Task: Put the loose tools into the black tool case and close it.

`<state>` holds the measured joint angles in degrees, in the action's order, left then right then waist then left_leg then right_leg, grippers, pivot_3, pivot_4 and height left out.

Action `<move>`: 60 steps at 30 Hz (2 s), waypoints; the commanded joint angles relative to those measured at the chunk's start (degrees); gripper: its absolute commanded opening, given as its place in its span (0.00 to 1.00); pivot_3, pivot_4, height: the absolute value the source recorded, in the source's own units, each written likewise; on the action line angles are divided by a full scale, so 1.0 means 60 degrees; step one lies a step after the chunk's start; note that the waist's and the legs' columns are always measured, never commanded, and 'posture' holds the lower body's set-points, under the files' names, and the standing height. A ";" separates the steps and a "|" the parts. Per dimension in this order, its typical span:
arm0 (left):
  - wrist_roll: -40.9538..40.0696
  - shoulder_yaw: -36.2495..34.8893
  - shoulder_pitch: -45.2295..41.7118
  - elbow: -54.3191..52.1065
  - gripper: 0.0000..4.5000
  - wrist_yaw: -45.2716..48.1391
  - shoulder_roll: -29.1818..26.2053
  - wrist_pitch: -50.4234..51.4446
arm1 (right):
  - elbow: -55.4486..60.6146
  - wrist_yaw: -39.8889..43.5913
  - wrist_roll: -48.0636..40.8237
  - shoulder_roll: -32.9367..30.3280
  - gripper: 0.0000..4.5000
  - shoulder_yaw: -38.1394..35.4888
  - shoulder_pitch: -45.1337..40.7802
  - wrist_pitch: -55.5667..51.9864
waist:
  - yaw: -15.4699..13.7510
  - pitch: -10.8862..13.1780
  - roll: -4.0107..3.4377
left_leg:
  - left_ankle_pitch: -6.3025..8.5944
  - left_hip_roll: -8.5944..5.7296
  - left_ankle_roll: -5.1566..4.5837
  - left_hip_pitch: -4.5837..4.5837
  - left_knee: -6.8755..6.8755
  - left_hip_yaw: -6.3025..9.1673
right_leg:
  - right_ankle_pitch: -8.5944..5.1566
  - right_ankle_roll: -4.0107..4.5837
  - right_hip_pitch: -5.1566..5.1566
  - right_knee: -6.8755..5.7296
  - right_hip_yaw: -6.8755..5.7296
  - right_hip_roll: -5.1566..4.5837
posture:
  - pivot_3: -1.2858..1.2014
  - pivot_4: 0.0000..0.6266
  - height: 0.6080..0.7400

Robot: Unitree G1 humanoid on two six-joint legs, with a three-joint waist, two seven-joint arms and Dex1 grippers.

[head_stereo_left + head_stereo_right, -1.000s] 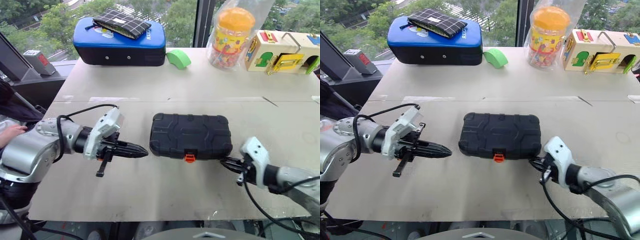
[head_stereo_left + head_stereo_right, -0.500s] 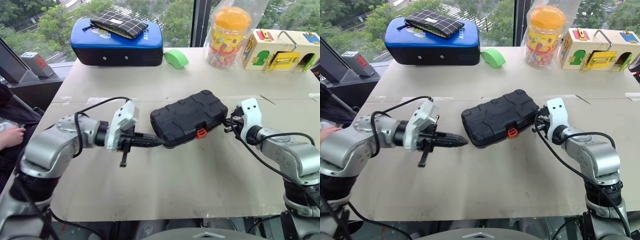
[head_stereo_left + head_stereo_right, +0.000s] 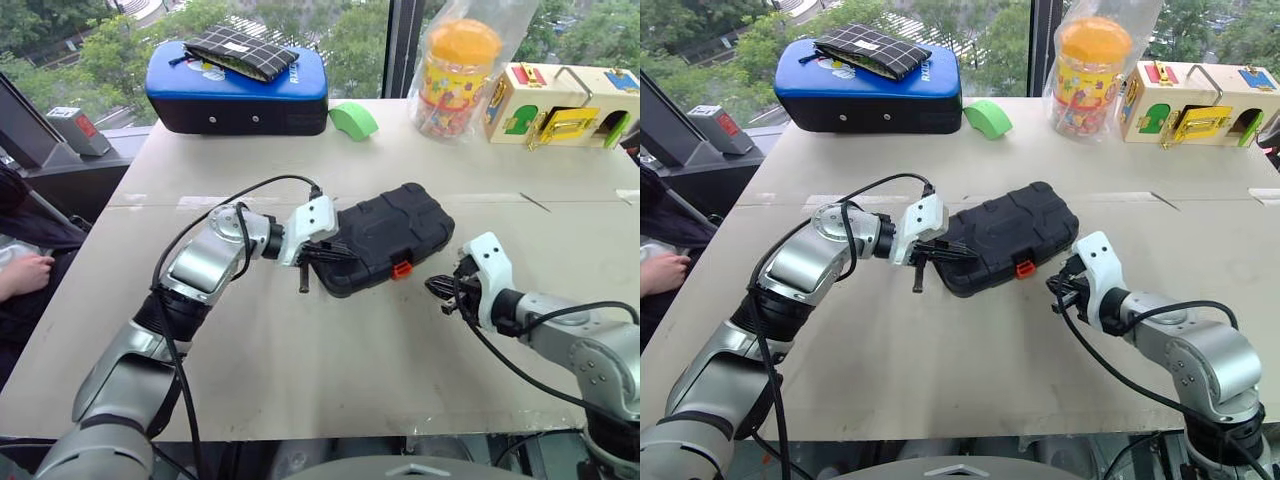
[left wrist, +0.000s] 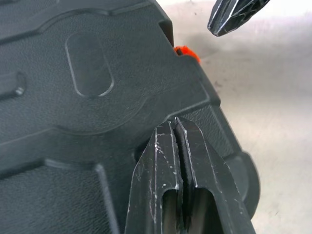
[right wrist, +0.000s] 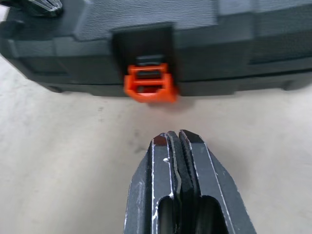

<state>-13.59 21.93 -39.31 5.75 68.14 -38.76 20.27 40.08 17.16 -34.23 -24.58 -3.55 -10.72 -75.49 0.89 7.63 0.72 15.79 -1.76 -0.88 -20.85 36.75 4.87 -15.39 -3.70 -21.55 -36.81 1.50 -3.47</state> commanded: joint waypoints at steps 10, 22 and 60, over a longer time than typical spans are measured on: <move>0.1409 0.0527 0.0493 0.1334 0.01 0.0255 -0.0066 -0.0596 | -0.1117 -0.0706 0.0987 0.0808 0.00 0.1336 -0.0301 0.0773 | 0.0014 -0.0097 -0.0010 | 0.0000 -0.0001 0.0000 0.0013 0.0006 0.0001 | -0.0001 -0.0001 0.0000 -0.0009 0.0000 0.0005 | 0.52 0.24 1.00; 0.1492 0.0361 0.0677 0.1136 0.01 0.0361 -0.0166 -0.0503 | -0.1639 -0.0709 0.1501 0.2020 0.00 0.1261 0.0101 0.3394 | 0.0089 -0.0102 -0.0013 | 0.0000 0.0006 -0.0001 0.0015 0.0006 0.0009 | -0.0001 -0.0001 -0.0002 -0.0027 0.0011 0.0028 | 0.52 0.24 1.00; 0.1764 0.0301 0.1022 0.0982 0.00 0.0509 -0.0284 -0.0522 | -0.1482 -0.0644 0.2429 0.1489 0.58 0.2313 0.0607 0.4037 | 0.0219 -0.0164 -0.0011 | 0.0001 0.0010 0.0000 0.0030 -0.0003 0.0030 | -0.0005 0.0000 -0.0001 -0.0022 0.0020 0.0045 | 0.52 0.24 1.00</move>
<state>-8.42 19.85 -37.18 7.76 71.07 -38.60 14.54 30.47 13.11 -20.09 -16.06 10.37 -5.93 -53.00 2.21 6.64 0.66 15.79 -1.70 -0.89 -20.67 36.73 5.05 -15.41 -3.70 -21.55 -36.94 1.62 -3.20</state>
